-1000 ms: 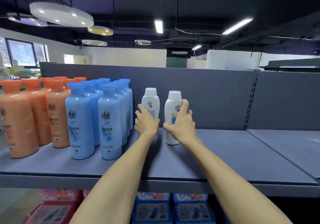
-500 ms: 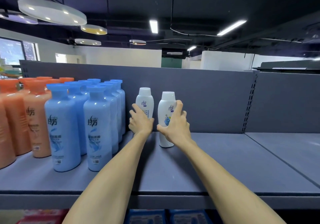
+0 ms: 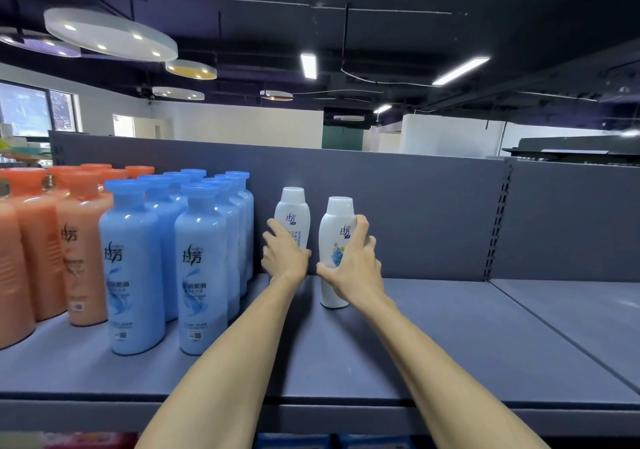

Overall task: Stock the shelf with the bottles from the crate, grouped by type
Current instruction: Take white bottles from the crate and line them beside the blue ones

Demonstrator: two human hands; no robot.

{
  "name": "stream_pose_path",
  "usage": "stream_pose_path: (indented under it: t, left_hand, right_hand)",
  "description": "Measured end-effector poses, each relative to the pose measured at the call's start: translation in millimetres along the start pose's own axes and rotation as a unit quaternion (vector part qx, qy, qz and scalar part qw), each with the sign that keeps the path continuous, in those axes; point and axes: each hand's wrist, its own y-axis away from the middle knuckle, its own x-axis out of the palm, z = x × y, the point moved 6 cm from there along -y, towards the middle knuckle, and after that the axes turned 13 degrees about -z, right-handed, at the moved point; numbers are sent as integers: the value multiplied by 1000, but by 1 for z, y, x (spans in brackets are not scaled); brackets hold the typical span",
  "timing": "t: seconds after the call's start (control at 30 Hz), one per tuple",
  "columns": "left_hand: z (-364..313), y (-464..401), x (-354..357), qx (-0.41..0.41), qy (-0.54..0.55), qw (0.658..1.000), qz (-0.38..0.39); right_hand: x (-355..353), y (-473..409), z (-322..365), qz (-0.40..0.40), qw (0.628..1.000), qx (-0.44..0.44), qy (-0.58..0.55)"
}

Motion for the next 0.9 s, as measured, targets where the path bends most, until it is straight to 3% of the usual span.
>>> stream_pose_path:
  t: [0.2,0.53,0.9]
  left_hand:
    - [-1,16,-16,-11,44,998,31]
    - [7,48,-64,158,-7,984,86]
    - [32,59,-87,124,49,985,113]
  right_hand:
    - [0,3,0,-3,1000,-1,-4]
    - [10,10,19,5,1000,26,-3]
    - [55,21,67,22,999,29,-21]
